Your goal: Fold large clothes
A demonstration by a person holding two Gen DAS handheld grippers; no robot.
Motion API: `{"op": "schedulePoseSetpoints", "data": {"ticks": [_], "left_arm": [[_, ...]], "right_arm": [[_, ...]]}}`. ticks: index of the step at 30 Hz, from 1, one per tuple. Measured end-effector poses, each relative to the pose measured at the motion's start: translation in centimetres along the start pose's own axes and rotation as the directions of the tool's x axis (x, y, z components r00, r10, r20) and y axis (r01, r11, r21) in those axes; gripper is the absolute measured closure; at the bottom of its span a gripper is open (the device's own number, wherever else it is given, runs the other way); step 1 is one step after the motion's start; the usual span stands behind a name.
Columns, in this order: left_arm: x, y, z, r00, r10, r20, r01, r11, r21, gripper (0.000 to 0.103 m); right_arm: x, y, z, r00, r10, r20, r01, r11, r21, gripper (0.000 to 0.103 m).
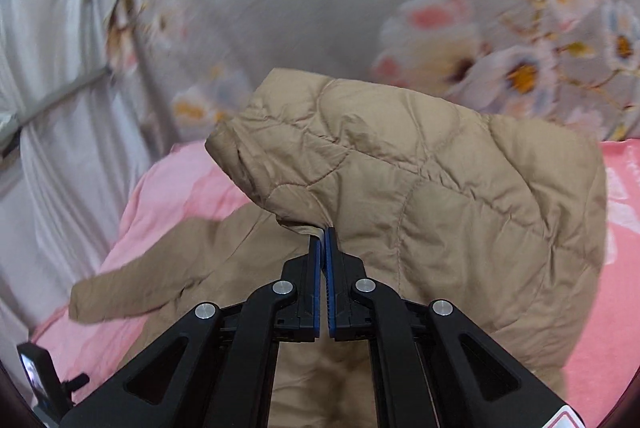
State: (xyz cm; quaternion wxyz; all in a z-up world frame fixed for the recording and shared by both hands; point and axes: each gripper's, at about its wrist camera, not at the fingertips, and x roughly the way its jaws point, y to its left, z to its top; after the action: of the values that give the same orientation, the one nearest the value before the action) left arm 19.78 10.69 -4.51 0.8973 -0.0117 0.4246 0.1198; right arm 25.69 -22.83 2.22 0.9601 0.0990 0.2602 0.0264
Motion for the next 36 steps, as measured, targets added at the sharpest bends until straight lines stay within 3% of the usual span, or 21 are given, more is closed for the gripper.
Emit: {"op": "schedulePoseSetpoints", "data": {"ticks": [4,9,14,16,17,18,19,22,25,27,29,32,34,36], "left_arm": [[0.4,0.5,-0.4,1.000,-0.010,-0.010,0.010,1.000,0.002,0.005],[0.7,0.6,-0.5,0.999,-0.030,-0.016,0.030,1.000,-0.003,0.005],[1.4,0.8,-0.4,0.996,-0.074,-0.042,0.073,0.997,-0.021,0.005],[1.5,0.9,-0.1,0.992,-0.110,-0.059,0.108,0.994,-0.033,0.005],[1.4,0.9,0.3,0.987,-0.144,-0.069,0.141,0.989,-0.046,0.005],[1.3,0.9,0.8,0.981,-0.180,-0.071,0.176,0.982,-0.062,0.005],[1.0,0.8,1.4,0.970,-0.234,-0.065,0.228,0.970,-0.087,0.005],[0.1,-0.1,3.3,0.929,-0.367,-0.045,0.359,0.925,-0.123,0.005],[0.5,-2.9,6.1,0.865,-0.498,-0.052,0.486,0.860,-0.159,0.005],[1.8,-5.3,7.6,0.831,-0.548,-0.090,0.530,0.831,-0.167,0.005],[3.5,-7.9,8.7,0.803,-0.580,-0.139,0.554,0.812,-0.184,0.005],[6.2,-10.0,9.5,0.792,-0.587,-0.169,0.539,0.802,-0.258,0.005],[7.3,-10.5,9.9,0.794,-0.586,-0.161,0.524,0.794,-0.307,0.006],[7.4,-10.9,10.3,0.810,-0.565,-0.155,0.506,0.808,-0.302,0.020]], "right_arm": [[3.8,3.8,-3.2,0.993,0.056,-0.104,-0.061,0.997,-0.045,0.100],[7.4,7.2,-6.1,0.974,0.063,-0.219,-0.087,0.991,-0.104,0.100],[9.4,8.5,-8.3,0.946,0.000,-0.323,-0.060,0.982,-0.177,0.086],[8.0,8.6,-8.3,0.944,0.038,-0.327,-0.095,0.983,-0.160,0.062],[6.9,8.3,-8.3,0.948,0.059,-0.312,-0.111,0.982,-0.151,0.041],[5.3,8.0,-8.4,0.958,0.072,-0.278,-0.118,0.982,-0.151,0.034],[4.5,7.8,-8.3,0.964,0.071,-0.257,-0.115,0.981,-0.157,0.034],[0.5,4.7,-8.0,0.981,0.048,-0.190,-0.071,0.991,-0.117,0.035],[-2.1,-0.7,-6.9,0.986,0.038,-0.160,-0.032,0.999,0.036,0.035],[-3.3,-5.5,-6.1,0.989,0.009,-0.146,0.015,0.987,0.162,0.035],[-4.3,-11.1,-5.9,0.991,-0.006,-0.130,0.049,0.943,0.329,0.041],[-4.3,-17.1,-6.2,0.993,-0.005,-0.121,0.067,0.856,0.513,0.051],[-3.6,-20.1,-6.6,0.994,0.016,-0.111,0.055,0.792,0.608,0.052],[-2.6,-22.0,-6.9,0.994,0.038,-0.101,0.040,0.737,0.675,0.054]]}}
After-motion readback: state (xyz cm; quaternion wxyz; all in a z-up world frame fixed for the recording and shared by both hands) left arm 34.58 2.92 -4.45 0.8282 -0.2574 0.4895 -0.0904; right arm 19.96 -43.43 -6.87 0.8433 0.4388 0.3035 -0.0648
